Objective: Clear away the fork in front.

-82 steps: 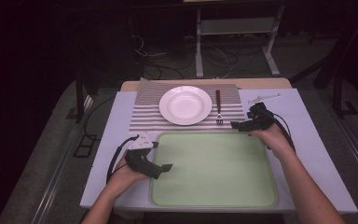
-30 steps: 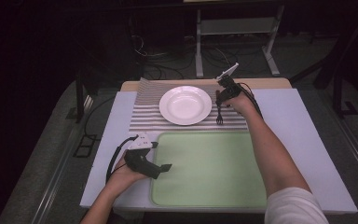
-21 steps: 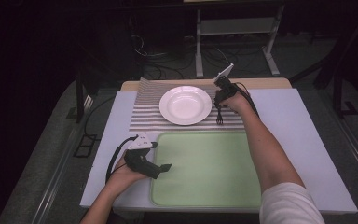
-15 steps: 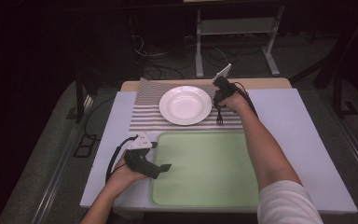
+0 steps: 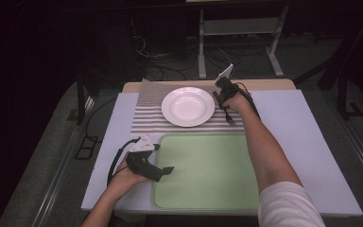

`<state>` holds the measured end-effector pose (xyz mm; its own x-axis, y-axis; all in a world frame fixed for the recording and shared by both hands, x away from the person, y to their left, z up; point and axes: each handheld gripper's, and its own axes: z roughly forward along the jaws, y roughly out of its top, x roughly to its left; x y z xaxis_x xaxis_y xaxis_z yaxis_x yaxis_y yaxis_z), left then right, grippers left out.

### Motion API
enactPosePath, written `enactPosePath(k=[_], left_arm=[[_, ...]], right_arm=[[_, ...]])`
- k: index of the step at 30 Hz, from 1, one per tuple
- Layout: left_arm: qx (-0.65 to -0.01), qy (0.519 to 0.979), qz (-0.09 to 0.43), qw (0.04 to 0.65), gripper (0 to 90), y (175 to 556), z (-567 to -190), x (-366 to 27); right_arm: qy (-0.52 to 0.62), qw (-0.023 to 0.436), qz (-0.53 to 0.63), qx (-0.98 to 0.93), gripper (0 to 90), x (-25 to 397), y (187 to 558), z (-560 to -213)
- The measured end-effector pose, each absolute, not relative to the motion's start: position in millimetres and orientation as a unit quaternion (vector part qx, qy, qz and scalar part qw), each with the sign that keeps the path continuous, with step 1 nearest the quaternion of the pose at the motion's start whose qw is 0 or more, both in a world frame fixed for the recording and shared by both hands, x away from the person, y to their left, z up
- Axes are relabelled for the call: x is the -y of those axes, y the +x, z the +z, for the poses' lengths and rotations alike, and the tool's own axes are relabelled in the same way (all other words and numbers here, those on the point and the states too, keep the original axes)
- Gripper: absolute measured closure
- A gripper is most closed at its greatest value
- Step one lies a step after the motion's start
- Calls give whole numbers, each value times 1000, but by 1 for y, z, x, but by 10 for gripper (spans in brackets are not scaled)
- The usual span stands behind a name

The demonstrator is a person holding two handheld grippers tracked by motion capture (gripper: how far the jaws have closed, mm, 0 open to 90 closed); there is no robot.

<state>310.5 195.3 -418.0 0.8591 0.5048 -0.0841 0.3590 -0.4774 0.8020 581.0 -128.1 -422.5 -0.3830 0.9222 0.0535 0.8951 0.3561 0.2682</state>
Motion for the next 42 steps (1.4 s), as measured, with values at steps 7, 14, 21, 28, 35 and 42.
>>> enactPosePath(k=[7,14,21,28,35,42], left_arm=[[-249,854,84,448,0,310,-418,-196],[-250,855,85,446,0,310,-418,-196],[-247,857,86,445,0,310,-419,-195],[-246,858,87,443,0,310,-419,-195],[-244,859,87,442,0,309,-419,-194],[-242,860,86,442,0,309,-420,-194]], right_arm=[[546,41,149,-823,769,136,581,-423],[545,48,172,-819,772,151,573,-416],[535,51,226,-812,773,176,558,-389],[509,64,269,-815,773,187,533,-363],[466,57,322,-822,773,197,497,-349],[445,55,346,-824,773,202,471,-348]])
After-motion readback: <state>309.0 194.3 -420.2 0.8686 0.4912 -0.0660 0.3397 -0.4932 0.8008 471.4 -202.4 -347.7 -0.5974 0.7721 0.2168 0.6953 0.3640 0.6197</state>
